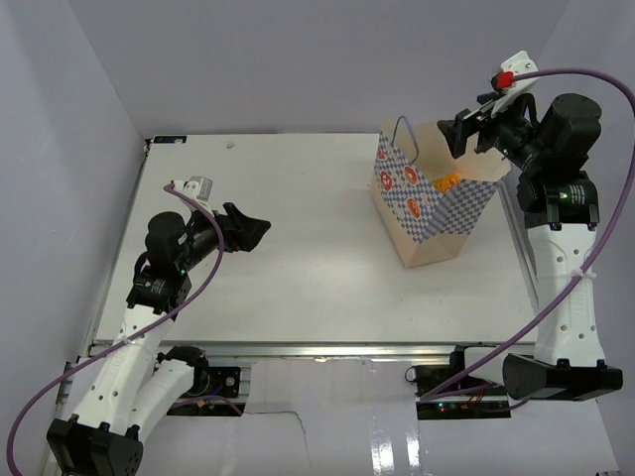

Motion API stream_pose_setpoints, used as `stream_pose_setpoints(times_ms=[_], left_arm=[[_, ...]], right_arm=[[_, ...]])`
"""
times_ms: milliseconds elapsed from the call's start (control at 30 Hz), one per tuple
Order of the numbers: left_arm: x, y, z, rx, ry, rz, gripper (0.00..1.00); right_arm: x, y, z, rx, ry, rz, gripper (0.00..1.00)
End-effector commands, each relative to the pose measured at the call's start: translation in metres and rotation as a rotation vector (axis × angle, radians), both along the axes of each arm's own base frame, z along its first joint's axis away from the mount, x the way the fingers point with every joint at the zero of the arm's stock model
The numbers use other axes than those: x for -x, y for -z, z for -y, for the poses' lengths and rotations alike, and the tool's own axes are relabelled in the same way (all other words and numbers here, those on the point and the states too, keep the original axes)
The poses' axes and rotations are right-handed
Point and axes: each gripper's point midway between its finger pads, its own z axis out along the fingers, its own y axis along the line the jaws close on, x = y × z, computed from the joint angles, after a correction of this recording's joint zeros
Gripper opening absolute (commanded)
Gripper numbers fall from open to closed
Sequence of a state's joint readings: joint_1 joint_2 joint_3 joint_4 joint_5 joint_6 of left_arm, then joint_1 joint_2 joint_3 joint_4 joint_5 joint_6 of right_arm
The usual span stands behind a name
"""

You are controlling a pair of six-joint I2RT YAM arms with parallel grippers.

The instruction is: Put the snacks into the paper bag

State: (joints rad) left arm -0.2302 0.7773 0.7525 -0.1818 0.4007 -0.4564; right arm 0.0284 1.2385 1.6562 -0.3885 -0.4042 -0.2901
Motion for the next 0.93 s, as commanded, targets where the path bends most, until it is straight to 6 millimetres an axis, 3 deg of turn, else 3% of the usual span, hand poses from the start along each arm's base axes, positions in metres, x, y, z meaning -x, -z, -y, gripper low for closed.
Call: stream_pose_setpoints(times_ms=[0, 67, 133, 233, 333, 533, 900], left_arm=[[-0.002, -0.020, -0.005, 0.001, -0.024, 0.044, 0.98], [-0.003, -0.021, -0.005, -0.002, -0.025, 0.046, 0.98], [-0.004, -0.023, -0.005, -0.007, -0.026, 0.051, 0.98], [-0.006, -0.023, -0.004, -0.014, -0.019, 0.045, 0.98], [-0.006, -0.021, -0.004, -0.019, -0.018, 0.037, 0.98], [-0.001, -0.020, -0.005, -0.027, -0.018, 0.030, 0.98], [0.011, -0.023, -0.013, -0.033, -0.049, 0.031, 0.98]], right_arm=[[0.043, -0.006, -0.037, -0.057, -0.235, -0.056, 0.90], [0.056, 0.010, -0.044, -0.100, -0.274, -0.142, 0.90], [0.060, 0.039, -0.045, -0.141, -0.268, -0.259, 0.90], [0.066, 0.082, -0.032, -0.145, -0.163, -0.382, 0.90], [0.071, 0.104, -0.013, -0.110, -0.043, -0.412, 0.90], [0.081, 0.111, 0.018, -0.084, 0.145, -0.380, 0.90], [0.090, 0.114, 0.033, -0.066, 0.231, -0.372, 0.90]])
